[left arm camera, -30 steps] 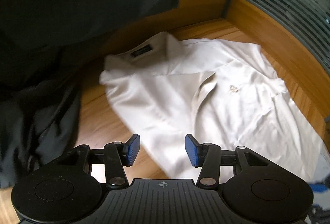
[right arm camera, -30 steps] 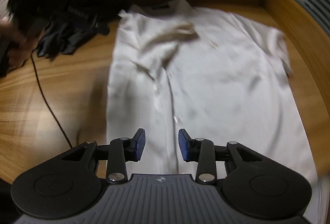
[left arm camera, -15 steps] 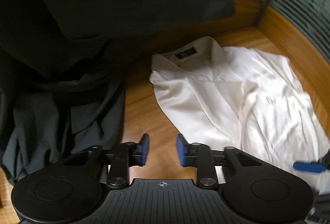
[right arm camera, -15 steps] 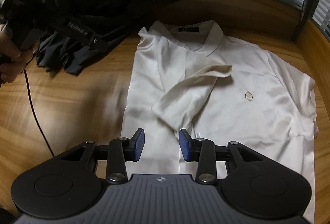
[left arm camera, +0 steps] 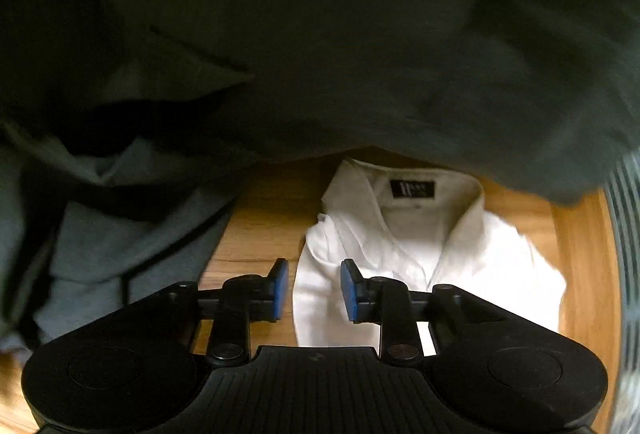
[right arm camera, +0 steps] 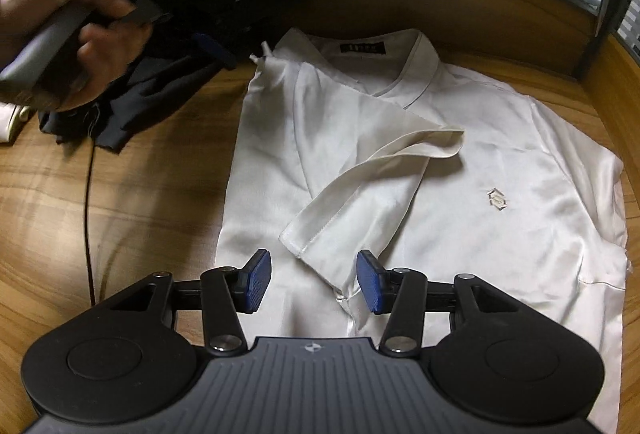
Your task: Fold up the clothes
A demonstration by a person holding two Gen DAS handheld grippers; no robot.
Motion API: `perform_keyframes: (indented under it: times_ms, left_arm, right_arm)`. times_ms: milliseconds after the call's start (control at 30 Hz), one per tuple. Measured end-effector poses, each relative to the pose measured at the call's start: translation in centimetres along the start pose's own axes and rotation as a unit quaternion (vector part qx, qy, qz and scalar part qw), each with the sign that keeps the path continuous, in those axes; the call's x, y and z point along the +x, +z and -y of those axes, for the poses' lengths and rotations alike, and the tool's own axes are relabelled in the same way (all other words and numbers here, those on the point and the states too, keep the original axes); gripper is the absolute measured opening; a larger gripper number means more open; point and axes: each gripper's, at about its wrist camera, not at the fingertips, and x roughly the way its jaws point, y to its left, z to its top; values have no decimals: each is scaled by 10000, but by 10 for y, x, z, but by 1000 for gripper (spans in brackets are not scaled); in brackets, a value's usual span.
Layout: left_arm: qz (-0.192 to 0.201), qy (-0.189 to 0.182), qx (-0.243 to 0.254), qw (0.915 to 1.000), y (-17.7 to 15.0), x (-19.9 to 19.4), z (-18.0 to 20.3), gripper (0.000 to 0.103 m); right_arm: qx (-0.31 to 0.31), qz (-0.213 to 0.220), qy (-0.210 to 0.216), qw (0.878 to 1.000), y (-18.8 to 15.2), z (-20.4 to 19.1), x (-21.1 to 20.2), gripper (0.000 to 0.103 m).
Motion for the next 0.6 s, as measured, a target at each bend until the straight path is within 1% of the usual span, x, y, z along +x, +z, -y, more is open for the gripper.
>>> perform_keyframes:
  times_ms: [200, 267, 300, 367, 400, 433, 467, 500, 600]
  left_arm:
    - [119, -109, -559, 9983, -2, 14, -4, 29]
    - [159, -145, -745, 9970, -3, 18, -5, 20]
    - [178, -163, -838, 9962, -3, 21, -5, 10]
    - [228, -168, -897, 9956, -4, 22, -3, 8]
    - [253, -152, -918, 9953, -5, 22, -1, 7]
    - [278, -135, -938, 9951, -5, 22, 0, 7]
    - [302, -119, -959, 9949, -6, 21, 2, 7]
    - [327, -102, -979, 9946, -7, 21, 3, 7]
    - [443, -69, -1153, 9923, -13, 20, 3, 8]
  right_arm:
    - [-296, -57, 0, 9995, -1, -5, 9, 53]
    - [-311, -40, -4, 9995, -1, -6, 10, 53]
    - [-330, -27, -23, 9994, -1, -6, 11, 53]
    - [-360, -3, -58, 9993, -1, -7, 12, 51]
    - [-313, -4, -60, 9995, -2, -6, 12, 41]
    - [-266, -5, -62, 9996, -3, -4, 12, 27]
    - [-220, -6, -63, 9997, -3, -3, 12, 22]
    - [-171, -7, -69, 9998, -4, -2, 12, 17]
    - [17, -59, -119, 9999, -9, 7, 9, 14]
